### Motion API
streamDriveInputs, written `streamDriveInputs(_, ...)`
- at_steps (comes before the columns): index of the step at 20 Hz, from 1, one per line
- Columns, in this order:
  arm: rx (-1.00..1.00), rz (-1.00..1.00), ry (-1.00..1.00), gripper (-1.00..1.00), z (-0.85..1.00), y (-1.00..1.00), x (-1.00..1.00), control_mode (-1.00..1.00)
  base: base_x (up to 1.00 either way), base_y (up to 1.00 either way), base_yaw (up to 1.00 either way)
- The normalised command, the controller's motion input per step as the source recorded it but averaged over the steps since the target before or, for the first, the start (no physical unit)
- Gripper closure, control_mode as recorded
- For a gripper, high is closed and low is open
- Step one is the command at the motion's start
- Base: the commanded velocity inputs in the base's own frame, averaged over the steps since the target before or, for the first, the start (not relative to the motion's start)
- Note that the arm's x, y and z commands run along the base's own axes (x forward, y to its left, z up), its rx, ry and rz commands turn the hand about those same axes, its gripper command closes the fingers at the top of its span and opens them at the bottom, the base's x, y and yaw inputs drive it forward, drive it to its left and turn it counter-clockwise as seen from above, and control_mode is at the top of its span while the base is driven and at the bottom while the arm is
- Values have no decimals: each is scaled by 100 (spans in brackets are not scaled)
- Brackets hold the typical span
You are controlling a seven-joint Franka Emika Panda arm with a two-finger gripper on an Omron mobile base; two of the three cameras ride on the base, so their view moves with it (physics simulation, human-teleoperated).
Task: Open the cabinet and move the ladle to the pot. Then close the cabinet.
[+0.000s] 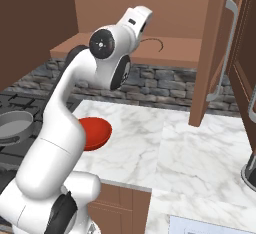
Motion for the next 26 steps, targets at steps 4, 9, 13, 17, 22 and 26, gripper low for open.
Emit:
streamDriveInputs(4, 1, 6, 2, -100, -1, 0, 16, -100, 0, 0, 0)
streamDriveInputs(9, 1, 6, 3, -100, -4, 0, 14, -100, 0, 0, 0)
streamDriveInputs(13, 0, 7, 0, -100, -3, 0, 11, -100, 0, 0, 0)
streamDriveInputs(17, 0, 7, 0, -100, -2, 0, 11, -100, 0, 0, 0)
streamDriveInputs(22, 0, 6, 0, -100, -4, 0, 18, -100, 0, 0, 0)
streamDriveInputs(26, 0, 5, 10, -100, 0, -1, 18, -100, 0, 0, 0)
